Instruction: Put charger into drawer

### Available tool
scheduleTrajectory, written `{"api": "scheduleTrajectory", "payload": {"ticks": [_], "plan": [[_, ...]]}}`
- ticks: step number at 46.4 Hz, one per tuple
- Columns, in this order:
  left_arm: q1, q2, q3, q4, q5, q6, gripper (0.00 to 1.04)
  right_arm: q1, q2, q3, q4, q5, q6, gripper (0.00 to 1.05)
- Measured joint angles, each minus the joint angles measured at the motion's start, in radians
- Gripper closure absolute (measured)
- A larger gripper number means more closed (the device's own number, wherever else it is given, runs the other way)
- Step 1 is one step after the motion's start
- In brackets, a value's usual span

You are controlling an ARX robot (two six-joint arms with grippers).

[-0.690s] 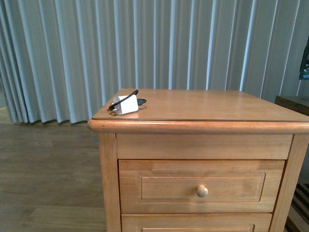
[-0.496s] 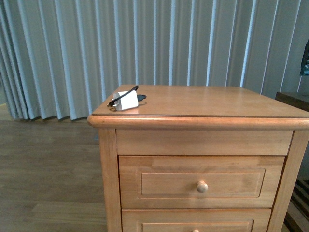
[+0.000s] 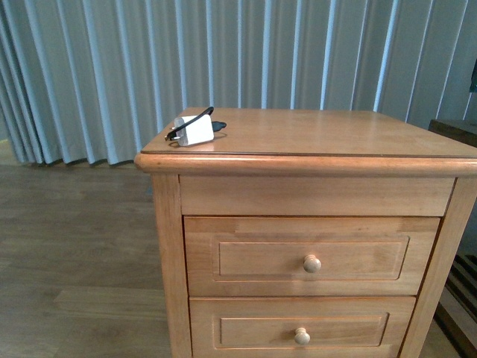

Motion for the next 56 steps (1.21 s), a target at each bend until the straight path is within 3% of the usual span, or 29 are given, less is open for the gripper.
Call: {"api": "scheduleTrajectory", "payload": {"ticks": [4,5,7,9,12,18,20,26,31,42,56], "plan": [[0.000,0.000,0.000,0.000,0.000,0.000,0.06,0.000,0.000,0.000,0.000,0.000,0.000,0.08],[0.000,0.000,0.000,0.000,0.000,0.000,0.06,-0.011,0.006,0.000,0.000,-0.042,-0.010,0.08],[0.000,0.000,0.000,0.000,0.000,0.000,0.06,-0.063,0.040,0.006,-0.006,-0.238,-0.049,0.08],[0.000,0.000,0.000,0.000,0.001,0.000,0.06,-0.074,0.071,0.011,-0.011,-0.366,-0.087,0.08],[0.000,0.000,0.000,0.000,-0.001,0.000,0.06,-0.027,0.114,0.012,-0.003,-0.431,-0.123,0.08],[0.000,0.000,0.000,0.000,0.000,0.000,0.06,0.159,0.276,0.027,0.137,-0.273,-0.171,0.08],[0.000,0.000,0.000,0.000,0.000,0.000,0.06,0.233,0.388,0.033,0.245,-0.198,-0.183,0.08],[0.000,0.000,0.000,0.000,0.000,0.000,0.06,0.337,0.700,0.063,0.528,-0.076,-0.217,0.08],[0.000,0.000,0.000,0.000,0.000,0.000,0.06,0.373,0.956,0.116,0.720,-0.016,-0.230,0.08],[0.000,0.000,0.000,0.000,0.000,0.000,0.06,0.409,1.449,0.290,0.980,0.073,-0.239,0.08],[0.000,0.000,0.000,0.000,0.000,0.000,0.06,0.409,1.870,0.556,1.085,0.142,-0.271,0.08]]}}
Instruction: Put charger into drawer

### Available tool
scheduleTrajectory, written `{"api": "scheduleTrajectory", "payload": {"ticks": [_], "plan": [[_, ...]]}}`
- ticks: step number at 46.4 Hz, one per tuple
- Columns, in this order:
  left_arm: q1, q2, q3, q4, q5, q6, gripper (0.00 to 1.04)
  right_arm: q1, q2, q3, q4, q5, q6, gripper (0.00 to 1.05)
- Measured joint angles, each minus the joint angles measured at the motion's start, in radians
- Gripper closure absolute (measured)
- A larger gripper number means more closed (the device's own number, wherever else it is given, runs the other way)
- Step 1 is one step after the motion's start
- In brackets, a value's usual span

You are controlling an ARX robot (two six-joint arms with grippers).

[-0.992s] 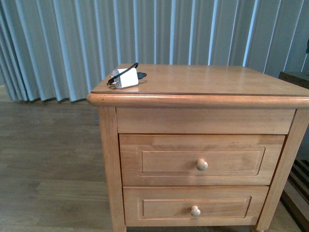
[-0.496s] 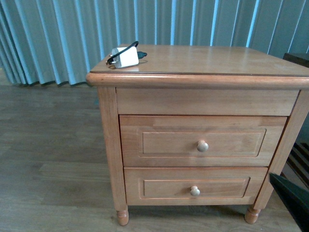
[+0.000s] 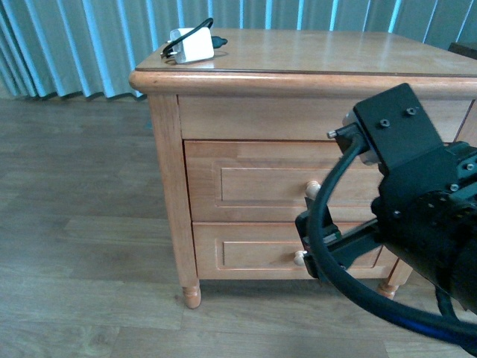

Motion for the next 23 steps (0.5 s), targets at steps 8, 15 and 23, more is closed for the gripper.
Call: {"api": "scheduleTrajectory", "payload": {"ticks": [8,15,23], "plan": [[0.000,0.000,0.000,0.000,0.000,0.000,0.06,-0.002,0.153,0.130,0.017,0.046,-0.006,0.08],[0.000,0.000,0.000,0.000,0.000,0.000,0.06,-0.006,0.242,0.215,0.034,0.080,-0.008,0.08],[0.000,0.000,0.000,0.000,0.000,0.000,0.06,-0.014,0.322,0.302,0.035,0.105,-0.011,0.08]]}}
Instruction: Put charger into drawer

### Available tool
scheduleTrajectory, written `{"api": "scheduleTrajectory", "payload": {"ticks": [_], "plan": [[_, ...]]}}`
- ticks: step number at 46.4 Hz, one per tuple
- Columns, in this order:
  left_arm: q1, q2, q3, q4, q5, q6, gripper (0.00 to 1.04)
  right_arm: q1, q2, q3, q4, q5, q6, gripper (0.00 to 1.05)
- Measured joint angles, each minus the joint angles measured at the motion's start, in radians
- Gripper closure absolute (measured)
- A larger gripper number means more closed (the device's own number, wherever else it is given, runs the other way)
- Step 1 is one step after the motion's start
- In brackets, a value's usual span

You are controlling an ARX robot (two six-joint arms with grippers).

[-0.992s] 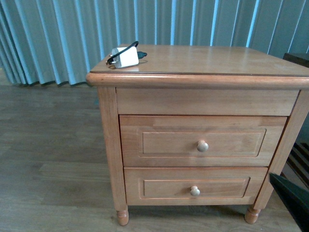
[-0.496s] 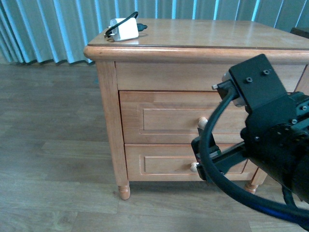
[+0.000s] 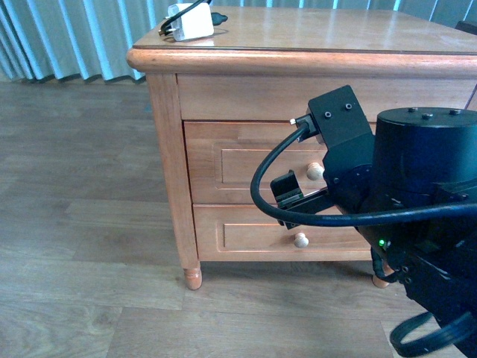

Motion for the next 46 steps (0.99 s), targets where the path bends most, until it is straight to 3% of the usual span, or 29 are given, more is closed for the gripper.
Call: {"api": "scheduleTrajectory", "payload": {"ticks": [46], "plan": [[0.000,0.000,0.000,0.000,0.000,0.000,0.06,-0.034,0.204,0.167,0.035,0.059,-0.006,0.08]]}}
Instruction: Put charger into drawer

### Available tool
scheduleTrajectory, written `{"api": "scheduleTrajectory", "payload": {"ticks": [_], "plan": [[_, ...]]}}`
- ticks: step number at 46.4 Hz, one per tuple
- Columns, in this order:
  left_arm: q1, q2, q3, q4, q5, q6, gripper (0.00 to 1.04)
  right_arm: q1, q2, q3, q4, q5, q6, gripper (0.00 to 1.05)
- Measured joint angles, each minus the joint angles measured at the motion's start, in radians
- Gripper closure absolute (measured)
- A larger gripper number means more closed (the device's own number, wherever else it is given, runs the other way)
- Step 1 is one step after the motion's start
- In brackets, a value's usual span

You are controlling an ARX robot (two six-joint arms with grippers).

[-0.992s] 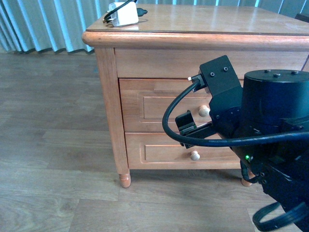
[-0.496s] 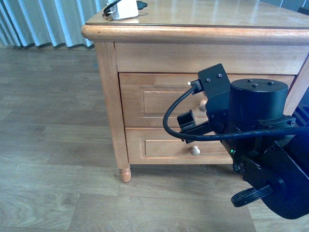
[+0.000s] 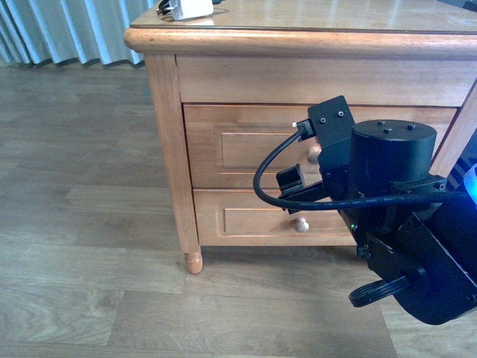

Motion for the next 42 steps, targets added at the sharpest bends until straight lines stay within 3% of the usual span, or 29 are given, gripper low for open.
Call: {"api": "scheduleTrajectory", "payload": {"ticks": [42], "plan": [[0.000,0.000,0.000,0.000,0.000,0.000,0.06,0.030,0.031,0.037,0.006,0.050,0.041,0.08]]}}
